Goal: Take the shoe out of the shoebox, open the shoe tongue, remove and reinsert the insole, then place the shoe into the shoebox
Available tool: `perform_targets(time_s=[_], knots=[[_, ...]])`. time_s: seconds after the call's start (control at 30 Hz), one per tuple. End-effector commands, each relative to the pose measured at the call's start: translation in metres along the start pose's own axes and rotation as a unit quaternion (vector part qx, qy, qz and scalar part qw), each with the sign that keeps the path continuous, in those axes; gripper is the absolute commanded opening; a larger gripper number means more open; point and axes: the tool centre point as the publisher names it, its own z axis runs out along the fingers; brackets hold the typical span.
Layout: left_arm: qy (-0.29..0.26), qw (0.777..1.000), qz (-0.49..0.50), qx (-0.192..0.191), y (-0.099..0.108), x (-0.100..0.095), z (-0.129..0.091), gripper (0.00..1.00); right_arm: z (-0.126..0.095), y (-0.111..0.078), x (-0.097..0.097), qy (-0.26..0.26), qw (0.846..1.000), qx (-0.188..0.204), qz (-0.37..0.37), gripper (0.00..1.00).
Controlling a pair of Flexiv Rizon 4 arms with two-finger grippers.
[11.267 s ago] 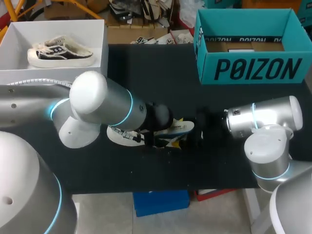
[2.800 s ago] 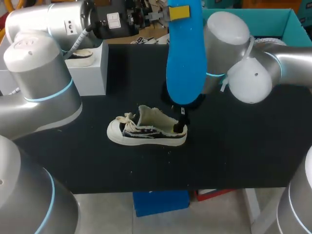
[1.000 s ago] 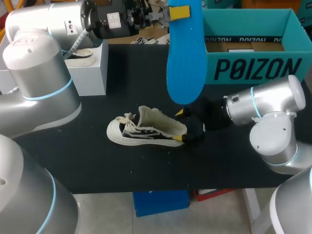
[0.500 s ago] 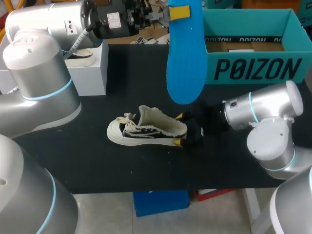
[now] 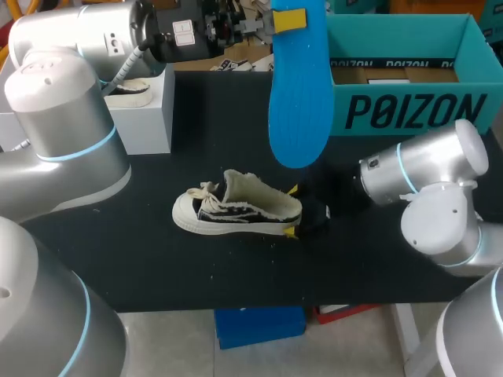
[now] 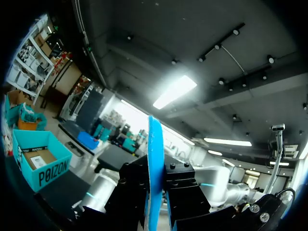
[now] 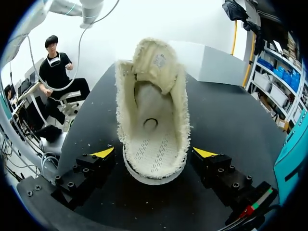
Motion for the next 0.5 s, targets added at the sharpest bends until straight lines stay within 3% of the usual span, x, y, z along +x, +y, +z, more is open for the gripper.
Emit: perform_targets(time_s=[0.03,0.27,0.5], knots=[[-0.001,1.000,0.000,0.000,0.001,0.000,0.001,0.00,-0.029,0.014,-0.006,0.001,0.994,0.109,0.005,1.00],[-0.001,1.000,0.000,0.000,0.001,0.000,0.001,0.00,-0.044,0.020,-0.016,0.003,0.976,0.218,0.001,1.00],[-0.001,1.000,0.000,0.000,0.001,0.000,0.001,0.00,-0.036,0.030,-0.024,0.006,0.947,0.321,-0.017,1.00]])
